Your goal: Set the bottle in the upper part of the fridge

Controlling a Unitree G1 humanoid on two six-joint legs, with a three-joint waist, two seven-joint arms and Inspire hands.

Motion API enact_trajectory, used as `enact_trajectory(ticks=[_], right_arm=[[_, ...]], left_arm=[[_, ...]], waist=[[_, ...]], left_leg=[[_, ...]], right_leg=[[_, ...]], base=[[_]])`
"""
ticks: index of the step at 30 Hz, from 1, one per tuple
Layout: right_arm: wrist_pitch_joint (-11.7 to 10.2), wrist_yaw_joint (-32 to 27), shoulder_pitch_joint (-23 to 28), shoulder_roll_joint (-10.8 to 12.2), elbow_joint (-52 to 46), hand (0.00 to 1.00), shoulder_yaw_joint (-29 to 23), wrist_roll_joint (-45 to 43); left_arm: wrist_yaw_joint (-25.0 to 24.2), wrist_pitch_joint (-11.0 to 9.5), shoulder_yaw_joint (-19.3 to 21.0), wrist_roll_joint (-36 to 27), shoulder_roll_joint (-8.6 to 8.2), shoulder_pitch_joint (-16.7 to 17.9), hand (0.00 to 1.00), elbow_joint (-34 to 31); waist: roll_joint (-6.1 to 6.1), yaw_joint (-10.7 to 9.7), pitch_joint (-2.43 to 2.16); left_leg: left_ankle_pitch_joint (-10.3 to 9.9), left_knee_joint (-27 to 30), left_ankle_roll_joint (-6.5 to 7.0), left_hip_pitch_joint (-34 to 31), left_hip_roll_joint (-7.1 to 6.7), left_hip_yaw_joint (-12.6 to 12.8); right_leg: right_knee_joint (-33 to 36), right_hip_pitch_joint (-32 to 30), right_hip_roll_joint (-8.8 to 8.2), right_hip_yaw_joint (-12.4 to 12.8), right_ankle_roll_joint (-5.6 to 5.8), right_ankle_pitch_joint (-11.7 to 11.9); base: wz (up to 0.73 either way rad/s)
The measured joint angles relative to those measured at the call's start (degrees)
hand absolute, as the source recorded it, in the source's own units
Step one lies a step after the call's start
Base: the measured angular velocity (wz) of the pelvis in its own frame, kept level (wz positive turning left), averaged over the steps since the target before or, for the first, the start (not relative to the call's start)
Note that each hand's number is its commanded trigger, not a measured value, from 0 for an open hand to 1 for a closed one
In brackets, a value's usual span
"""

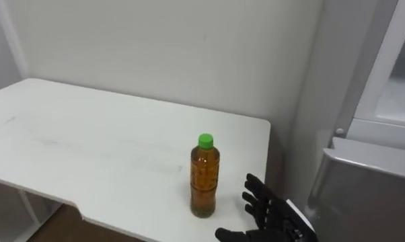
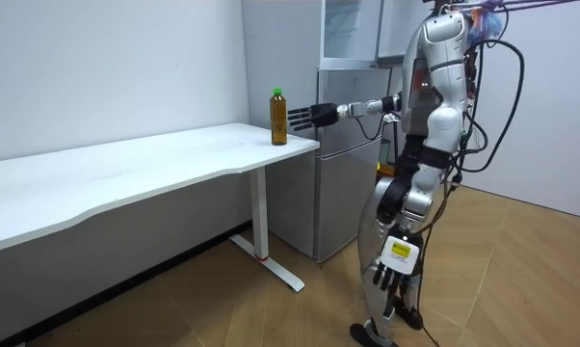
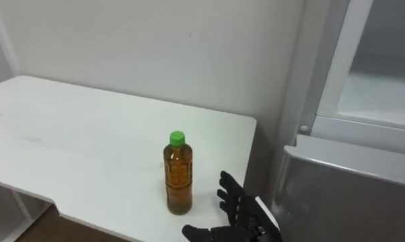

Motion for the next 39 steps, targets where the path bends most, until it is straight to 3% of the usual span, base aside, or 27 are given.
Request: enact_trajectory(ticks=[6,17,29,39], right_arm=[[0.0,-4.61,-1.37,0.03,2.4,0.0,2.87,-0.34],[-0.01,-13.95,-2.18,2.21,2.48,0.0,3.72,-2.36],[-0.81,-21.27,-4.7,2.57,2.52,0.0,5.2,-2.33],[-1.25,-24.76,-6.6,2.4,4.15,0.0,6.08,-4.29]], left_arm=[[0.44,1.07,-0.4,-0.02,-0.01,-0.12,0.0,-0.07],[1.68,1.09,-0.41,-0.03,-0.02,0.3,0.0,-0.2],[2.67,1.2,-0.65,-0.44,0.0,1.42,0.0,-1.35],[4.28,1.21,-1.43,-0.44,0.0,3.17,0.0,-2.22]], waist=[[-0.85,0.77,0.53],[-0.73,2.84,0.68],[-0.82,3.06,0.52],[-0.54,3.85,0.44]], left_leg=[[0.15,-0.61,0.06,0.09,-0.33,-0.37],[0.21,-1.18,0.16,0.18,-0.4,-0.35],[0.41,-0.87,0.13,-0.65,-0.73,-1.38],[0.43,0.07,0.12,-1.44,-1.32,-3.99]], right_leg=[[0.01,0.03,-0.41,-0.77,0.09,-0.05],[0.01,0.45,-0.42,-1.07,0.12,-0.04],[-0.63,0.64,-0.5,-2.46,0.24,-0.11],[-0.81,1.05,-0.65,-5.04,0.44,-0.23]], base=[[0.05],[0.01],[0.06],[0.13]])
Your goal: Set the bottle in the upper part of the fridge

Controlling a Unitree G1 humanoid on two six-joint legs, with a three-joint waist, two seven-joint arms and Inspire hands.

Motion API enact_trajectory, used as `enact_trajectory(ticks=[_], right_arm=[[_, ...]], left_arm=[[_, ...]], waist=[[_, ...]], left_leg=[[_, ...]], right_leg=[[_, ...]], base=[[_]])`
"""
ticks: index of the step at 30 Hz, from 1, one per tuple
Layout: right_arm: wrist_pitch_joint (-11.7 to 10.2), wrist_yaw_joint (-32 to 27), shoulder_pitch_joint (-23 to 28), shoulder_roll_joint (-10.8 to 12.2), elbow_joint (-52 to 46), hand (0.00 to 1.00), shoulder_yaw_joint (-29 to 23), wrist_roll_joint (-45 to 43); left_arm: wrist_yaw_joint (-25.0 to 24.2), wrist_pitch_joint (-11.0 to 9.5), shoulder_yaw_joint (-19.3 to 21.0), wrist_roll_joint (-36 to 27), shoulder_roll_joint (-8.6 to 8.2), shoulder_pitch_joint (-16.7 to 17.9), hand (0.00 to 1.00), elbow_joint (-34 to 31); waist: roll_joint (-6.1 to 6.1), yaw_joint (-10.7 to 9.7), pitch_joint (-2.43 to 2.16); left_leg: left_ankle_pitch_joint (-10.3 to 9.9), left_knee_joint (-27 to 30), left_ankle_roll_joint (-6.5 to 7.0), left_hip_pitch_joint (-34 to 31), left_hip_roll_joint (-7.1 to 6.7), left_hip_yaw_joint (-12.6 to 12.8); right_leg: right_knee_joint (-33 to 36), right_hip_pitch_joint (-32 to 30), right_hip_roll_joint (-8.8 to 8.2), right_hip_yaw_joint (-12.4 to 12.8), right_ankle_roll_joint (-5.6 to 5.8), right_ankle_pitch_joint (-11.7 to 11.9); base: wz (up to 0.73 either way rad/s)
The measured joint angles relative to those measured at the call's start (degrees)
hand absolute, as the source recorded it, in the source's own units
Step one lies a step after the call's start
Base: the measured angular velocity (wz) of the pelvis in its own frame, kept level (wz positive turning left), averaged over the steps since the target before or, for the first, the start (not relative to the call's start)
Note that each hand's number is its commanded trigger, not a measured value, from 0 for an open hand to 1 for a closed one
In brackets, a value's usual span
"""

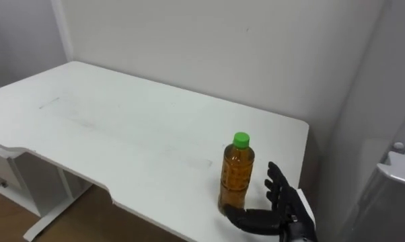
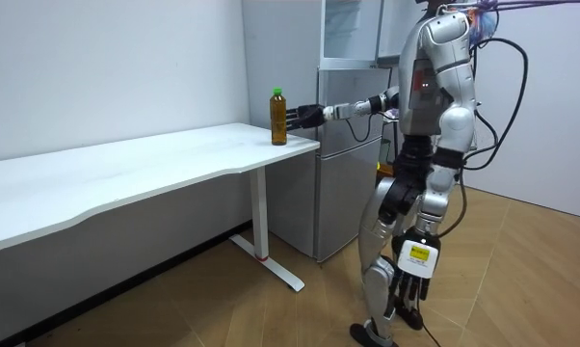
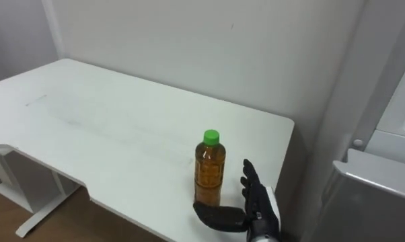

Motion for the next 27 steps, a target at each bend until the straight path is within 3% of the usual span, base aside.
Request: enact_trajectory(ticks=[7,27], right_arm=[[-0.08,-0.81,-0.93,-0.13,0.79,0.0,0.07,0.06],[-0.95,-1.98,-1.59,-0.22,4.35,0.0,0.53,0.12]], left_arm=[[-0.39,0.02,0.19,0.02,0.0,0.07,0.0,-0.02],[-1.61,-0.09,0.29,-0.04,0.11,0.07,0.0,-0.06]], waist=[[0.17,2.15,-0.03],[-1.22,3.86,0.13]], left_leg=[[0.11,-0.32,-0.11,0.14,-0.03,-0.46],[0.37,0.0,-0.17,-0.06,-0.35,-1.62]], right_leg=[[-0.13,0.64,0.1,-0.28,0.0,0.0],[-0.14,0.92,-0.05,-1.69,0.01,-0.01]], base=[[0.04],[0.02]])
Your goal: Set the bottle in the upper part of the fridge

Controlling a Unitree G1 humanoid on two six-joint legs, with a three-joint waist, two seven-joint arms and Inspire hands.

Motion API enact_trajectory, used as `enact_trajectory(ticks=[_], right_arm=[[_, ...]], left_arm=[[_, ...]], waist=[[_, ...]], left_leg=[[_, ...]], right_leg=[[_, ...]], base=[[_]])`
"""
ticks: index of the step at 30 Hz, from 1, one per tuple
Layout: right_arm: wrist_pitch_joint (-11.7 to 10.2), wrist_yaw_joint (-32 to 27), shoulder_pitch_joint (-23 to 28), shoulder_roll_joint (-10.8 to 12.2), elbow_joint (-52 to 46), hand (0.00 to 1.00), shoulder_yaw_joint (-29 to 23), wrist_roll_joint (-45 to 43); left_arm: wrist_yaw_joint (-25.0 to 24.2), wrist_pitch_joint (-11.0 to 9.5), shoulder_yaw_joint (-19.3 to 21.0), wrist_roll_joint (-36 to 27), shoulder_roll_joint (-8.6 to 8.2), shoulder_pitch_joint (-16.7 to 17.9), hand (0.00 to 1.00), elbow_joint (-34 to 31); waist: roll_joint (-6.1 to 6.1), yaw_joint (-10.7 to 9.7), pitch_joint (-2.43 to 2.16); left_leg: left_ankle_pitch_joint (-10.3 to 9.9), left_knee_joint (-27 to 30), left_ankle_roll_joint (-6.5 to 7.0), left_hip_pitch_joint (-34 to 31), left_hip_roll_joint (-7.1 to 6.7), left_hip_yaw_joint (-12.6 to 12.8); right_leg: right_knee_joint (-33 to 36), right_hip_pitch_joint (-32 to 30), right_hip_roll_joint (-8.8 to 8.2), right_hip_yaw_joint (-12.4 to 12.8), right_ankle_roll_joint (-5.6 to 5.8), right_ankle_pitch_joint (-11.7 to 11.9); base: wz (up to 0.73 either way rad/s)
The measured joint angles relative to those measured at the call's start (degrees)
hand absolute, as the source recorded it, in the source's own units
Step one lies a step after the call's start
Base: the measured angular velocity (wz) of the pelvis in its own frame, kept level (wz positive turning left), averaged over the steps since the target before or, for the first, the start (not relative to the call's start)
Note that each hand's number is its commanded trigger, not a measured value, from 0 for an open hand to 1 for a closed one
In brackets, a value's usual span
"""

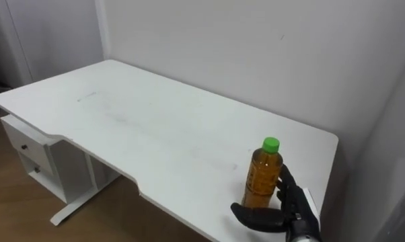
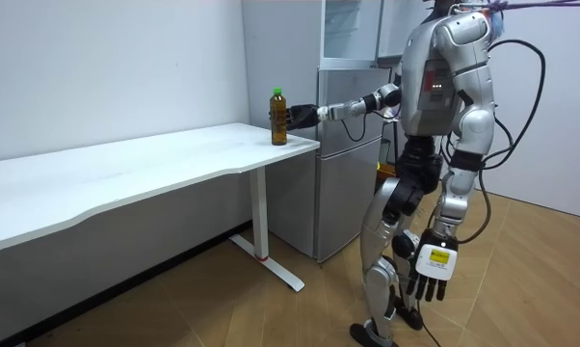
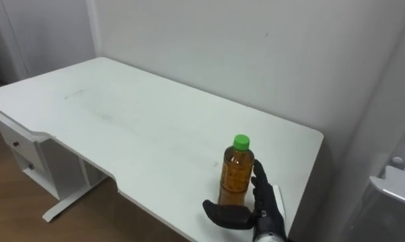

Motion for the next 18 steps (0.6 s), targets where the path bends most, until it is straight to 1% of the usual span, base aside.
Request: enact_trajectory(ticks=[4,6,8,13,16,18], right_arm=[[-0.37,-0.42,-0.32,-0.02,0.05,0.0,-0.02,0.01],[-1.5,-0.51,-0.83,-0.02,1.61,0.0,-0.01,0.58],[-1.55,-0.6,-1.39,-0.09,3.46,0.0,-0.02,1.39],[-1.55,-0.63,-1.48,-0.09,4.94,0.0,-0.01,2.31],[-1.55,-0.7,-1.48,-0.12,4.94,0.0,-0.02,2.31],[-1.55,-1.37,-1.48,-0.32,5.05,0.0,-0.02,2.29]], left_arm=[[-0.03,-0.04,0.11,-0.08,0.16,0.04,0.0,0.01],[0.0,-0.04,0.47,-0.22,0.29,0.12,0.0,0.01],[0.03,-0.04,0.8,-0.2,0.32,0.13,0.0,0.0],[0.09,-0.04,0.97,-0.19,0.49,0.15,0.0,-0.04],[0.16,-0.04,1.05,-0.19,0.7,0.14,0.0,-0.06],[0.17,-0.04,2.15,-0.15,0.73,0.16,0.0,-0.1]], waist=[[-0.29,0.05,0.2],[-0.52,0.11,0.31],[-0.66,0.2,0.36],[-0.86,0.28,0.24],[-0.85,0.37,0.22],[-0.83,0.64,0.23]], left_leg=[[0.01,-0.01,0.01,-0.13,-0.09,-0.15],[0.01,-0.01,0.02,-0.21,-0.13,-0.15],[0.02,0.0,0.03,-0.35,-0.14,-0.15],[0.03,0.01,0.03,-0.63,-0.19,-0.26],[0.03,0.15,0.02,-0.97,-0.23,-0.67],[0.04,0.16,0.01,-1.14,-0.38,-1.21]], right_leg=[[-0.01,0.0,-0.07,-0.26,0.02,-0.01],[-0.15,0.0,-0.07,-0.27,0.03,-0.02],[-0.2,-0.01,-0.08,-0.27,0.03,-0.02],[-0.66,0.0,0.06,-0.37,0.03,-0.02],[-0.83,0.01,0.11,-0.89,0.03,-0.02],[-0.85,-0.04,0.08,-1.34,0.04,-0.02]], base=[[0.0],[0.0],[0.0],[0.01],[0.08],[0.12]])
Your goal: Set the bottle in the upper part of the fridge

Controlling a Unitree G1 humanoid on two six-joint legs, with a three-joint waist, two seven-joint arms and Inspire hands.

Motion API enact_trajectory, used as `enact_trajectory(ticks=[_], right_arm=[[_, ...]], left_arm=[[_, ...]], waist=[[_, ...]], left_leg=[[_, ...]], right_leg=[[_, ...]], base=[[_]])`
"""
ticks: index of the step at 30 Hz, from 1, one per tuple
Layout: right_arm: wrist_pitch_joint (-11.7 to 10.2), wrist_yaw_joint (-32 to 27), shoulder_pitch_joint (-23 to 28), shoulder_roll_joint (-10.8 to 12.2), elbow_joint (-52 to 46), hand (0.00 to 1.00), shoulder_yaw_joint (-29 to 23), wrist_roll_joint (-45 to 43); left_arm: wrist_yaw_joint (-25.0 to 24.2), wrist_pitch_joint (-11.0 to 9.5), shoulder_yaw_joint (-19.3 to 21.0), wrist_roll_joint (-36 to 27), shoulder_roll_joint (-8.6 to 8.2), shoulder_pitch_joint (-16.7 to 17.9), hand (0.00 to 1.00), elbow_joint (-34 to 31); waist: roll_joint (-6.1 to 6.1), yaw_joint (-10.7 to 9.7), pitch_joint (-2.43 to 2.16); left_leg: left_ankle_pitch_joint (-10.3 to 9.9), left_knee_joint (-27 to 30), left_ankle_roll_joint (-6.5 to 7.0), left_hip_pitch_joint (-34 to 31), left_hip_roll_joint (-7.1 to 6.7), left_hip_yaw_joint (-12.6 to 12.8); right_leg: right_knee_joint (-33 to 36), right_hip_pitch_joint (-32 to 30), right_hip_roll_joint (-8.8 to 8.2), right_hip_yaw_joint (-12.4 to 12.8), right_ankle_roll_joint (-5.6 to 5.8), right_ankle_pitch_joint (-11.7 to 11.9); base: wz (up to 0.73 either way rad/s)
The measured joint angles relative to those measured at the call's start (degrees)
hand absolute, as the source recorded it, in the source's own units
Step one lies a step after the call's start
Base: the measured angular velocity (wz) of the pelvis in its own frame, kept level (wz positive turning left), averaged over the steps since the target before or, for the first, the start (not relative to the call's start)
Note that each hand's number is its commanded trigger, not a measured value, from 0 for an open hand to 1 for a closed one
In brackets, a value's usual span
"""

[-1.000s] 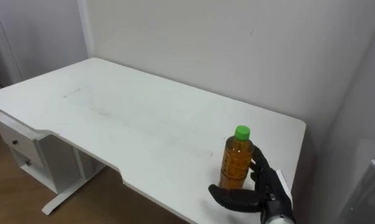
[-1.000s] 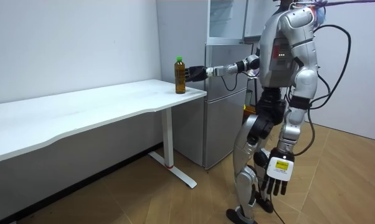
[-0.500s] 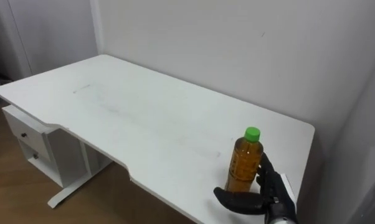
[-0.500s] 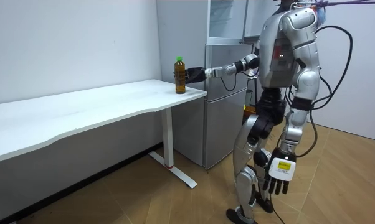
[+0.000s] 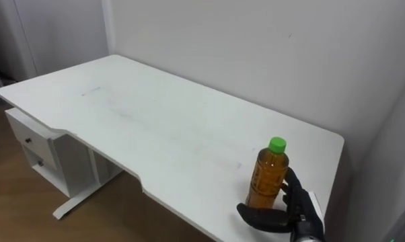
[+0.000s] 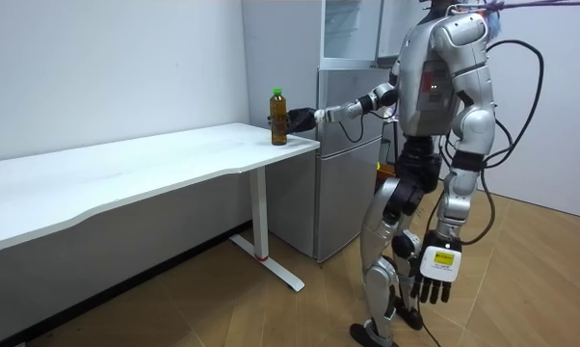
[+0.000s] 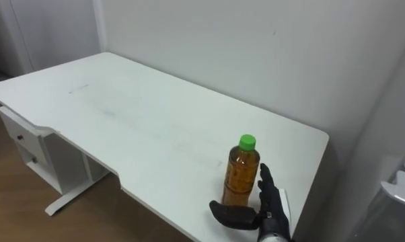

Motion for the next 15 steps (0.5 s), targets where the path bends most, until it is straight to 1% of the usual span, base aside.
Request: enact_trajectory(ticks=[5,10,13,15], right_arm=[[0.0,-0.53,-0.32,-0.43,0.31,0.0,0.01,0.73],[0.05,-0.91,-0.93,-0.57,1.78,0.0,-0.07,1.32],[0.05,-0.9,-0.99,-0.69,1.75,0.0,-0.12,1.51],[0.05,-0.89,-1.1,-0.72,1.74,0.0,-0.29,1.54]], left_arm=[[0.0,0.08,0.55,-0.07,0.22,0.21,0.0,-0.12],[0.05,0.14,0.56,-0.07,0.25,1.17,0.0,-0.59],[0.04,0.13,0.66,-0.09,0.25,1.25,0.0,-0.73],[0.04,0.12,0.67,-0.09,0.25,1.29,0.0,-1.14]], waist=[[0.0,0.93,-0.02],[0.01,0.96,-0.06],[0.15,0.91,-0.14],[0.29,0.95,-0.33]], left_leg=[[0.0,0.11,0.0,-0.73,-0.14,-0.57],[0.0,0.51,0.0,-1.16,-0.21,-0.9],[0.0,0.6,0.0,-1.26,-0.2,-0.89],[0.01,0.65,-0.02,-1.27,-0.19,-0.86]], right_leg=[[-0.08,-0.15,-0.01,-0.65,0.03,-0.02],[-0.1,-0.13,-0.03,-1.51,0.05,-0.02],[-0.1,-0.13,-0.04,-1.64,0.05,-0.01],[-0.07,-0.11,-0.05,-1.68,0.05,-0.01]], base=[[0.09],[0.04],[0.0],[0.0]])
